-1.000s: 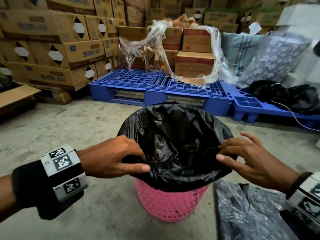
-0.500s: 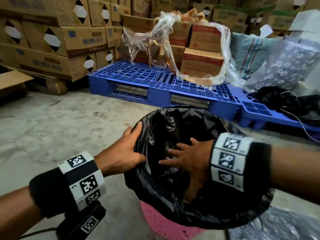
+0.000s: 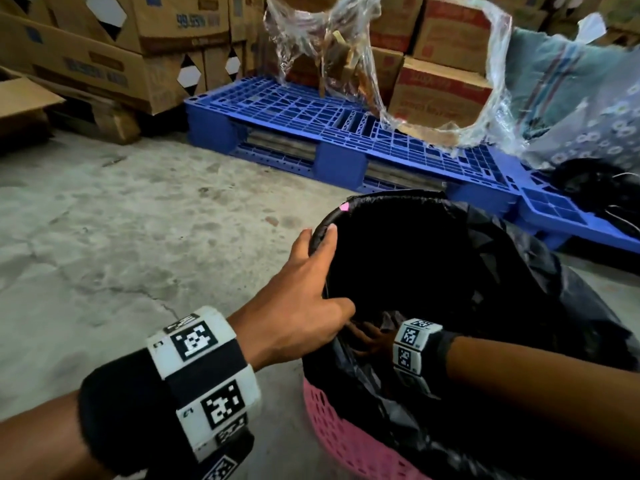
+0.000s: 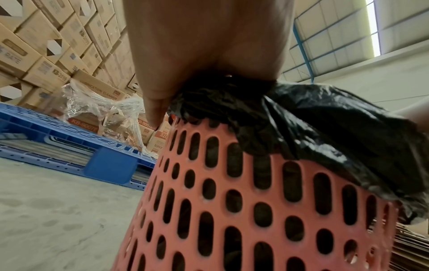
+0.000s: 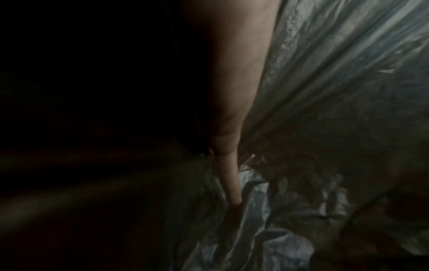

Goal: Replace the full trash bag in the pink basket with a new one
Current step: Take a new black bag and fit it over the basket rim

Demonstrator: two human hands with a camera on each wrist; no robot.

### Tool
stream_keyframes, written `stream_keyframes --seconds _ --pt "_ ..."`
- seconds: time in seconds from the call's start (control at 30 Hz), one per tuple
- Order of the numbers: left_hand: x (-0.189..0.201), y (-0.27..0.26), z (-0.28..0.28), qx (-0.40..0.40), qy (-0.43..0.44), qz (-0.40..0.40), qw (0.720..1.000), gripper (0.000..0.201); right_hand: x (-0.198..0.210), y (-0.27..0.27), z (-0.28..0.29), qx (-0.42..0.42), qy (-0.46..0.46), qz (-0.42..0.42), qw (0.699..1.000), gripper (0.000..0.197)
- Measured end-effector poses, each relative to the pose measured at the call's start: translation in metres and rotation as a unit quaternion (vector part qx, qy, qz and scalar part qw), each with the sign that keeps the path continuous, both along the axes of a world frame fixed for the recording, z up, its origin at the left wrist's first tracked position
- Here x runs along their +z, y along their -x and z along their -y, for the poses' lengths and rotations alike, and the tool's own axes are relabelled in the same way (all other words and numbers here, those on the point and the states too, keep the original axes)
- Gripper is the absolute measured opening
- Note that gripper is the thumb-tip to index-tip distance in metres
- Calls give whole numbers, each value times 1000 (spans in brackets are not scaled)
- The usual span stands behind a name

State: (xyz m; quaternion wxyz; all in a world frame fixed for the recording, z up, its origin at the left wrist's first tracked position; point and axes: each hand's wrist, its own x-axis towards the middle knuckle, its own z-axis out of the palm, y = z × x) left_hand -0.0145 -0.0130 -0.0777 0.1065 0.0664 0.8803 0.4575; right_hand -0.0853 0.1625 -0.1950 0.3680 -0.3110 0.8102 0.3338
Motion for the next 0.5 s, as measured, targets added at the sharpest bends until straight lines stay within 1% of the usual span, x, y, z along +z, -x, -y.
stream_keyframes --seconds 0.03,0.07,0.1,0.13,0.17,0.23,0.3,0.37,0.43,0.5 --pt "0 0 -1 2 -1 -3 1000 89 11 -1 2 -19 21 15 999 68" --pt "0 0 -1 4 -3 -8 1000 89 25 -1 2 -64 57 39 996 67" --pt "0 1 -2 5 -5 -12 1000 88 41 2 2 -123 104 65 985 65" --pt "-1 1 -2 7 -6 -15 1000 88 57 6 1 -154 142 81 974 63" --pt "-1 1 -3 8 -7 -19 1000 88 76 9 -3 -162 163 77 970 62" --pt "-2 3 0 10 -3 -29 1000 88 117 10 -9 -143 181 35 972 63" --pt "-2 4 -1 4 1 -41 999 86 159 6 -27 -129 210 -10 969 64" --pt "1 5 -2 6 1 -48 999 83 201 -11 -54 -126 227 -43 965 66" --pt "5 6 -4 9 11 -52 999 82 225 -34 -93 -127 242 -81 958 70" --pt "7 7 -6 3 18 -48 999 85 226 -65 -130 -143 250 -98 953 71"
